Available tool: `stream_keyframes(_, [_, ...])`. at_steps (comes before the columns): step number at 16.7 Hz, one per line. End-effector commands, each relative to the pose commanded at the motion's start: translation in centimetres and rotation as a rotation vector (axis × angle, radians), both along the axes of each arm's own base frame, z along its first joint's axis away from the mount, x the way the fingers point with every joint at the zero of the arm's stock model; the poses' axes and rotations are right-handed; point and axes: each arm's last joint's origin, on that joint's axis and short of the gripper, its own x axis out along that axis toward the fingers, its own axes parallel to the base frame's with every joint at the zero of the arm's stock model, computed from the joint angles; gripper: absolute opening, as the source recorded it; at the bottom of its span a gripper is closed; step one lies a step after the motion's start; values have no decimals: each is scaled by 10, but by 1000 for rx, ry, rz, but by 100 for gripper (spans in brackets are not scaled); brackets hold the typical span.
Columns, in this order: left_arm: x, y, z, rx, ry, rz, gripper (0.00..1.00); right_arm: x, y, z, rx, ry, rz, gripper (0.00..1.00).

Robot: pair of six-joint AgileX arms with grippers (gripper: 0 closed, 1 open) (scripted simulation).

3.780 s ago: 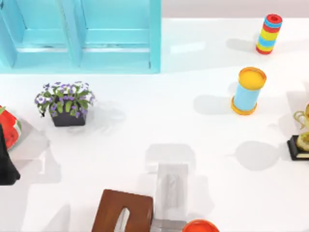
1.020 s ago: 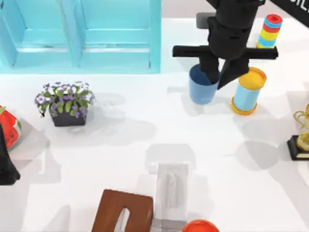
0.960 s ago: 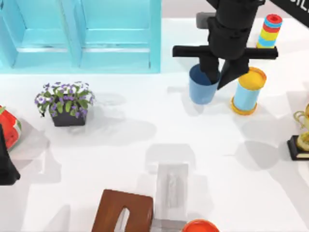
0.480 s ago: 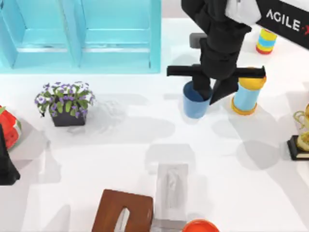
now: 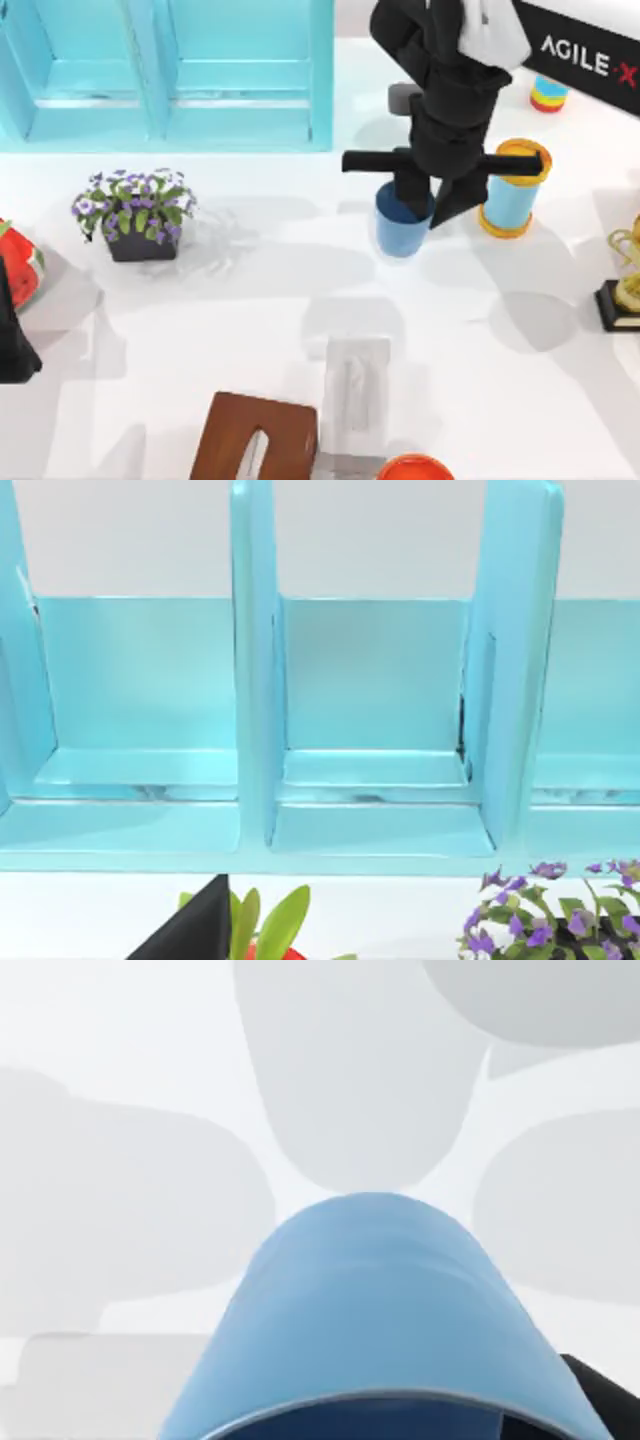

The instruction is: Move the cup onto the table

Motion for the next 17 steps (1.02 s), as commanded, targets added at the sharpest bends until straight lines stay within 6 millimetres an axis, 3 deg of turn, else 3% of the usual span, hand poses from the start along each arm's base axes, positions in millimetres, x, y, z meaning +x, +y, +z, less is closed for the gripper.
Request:
stream_keyframes(11, [0, 0, 0, 0, 0, 0, 100, 0, 0, 0, 0, 0, 0, 98])
stream_keyframes(17, [0, 0, 0, 0, 0, 0, 100, 0, 0, 0, 0, 0, 0, 100])
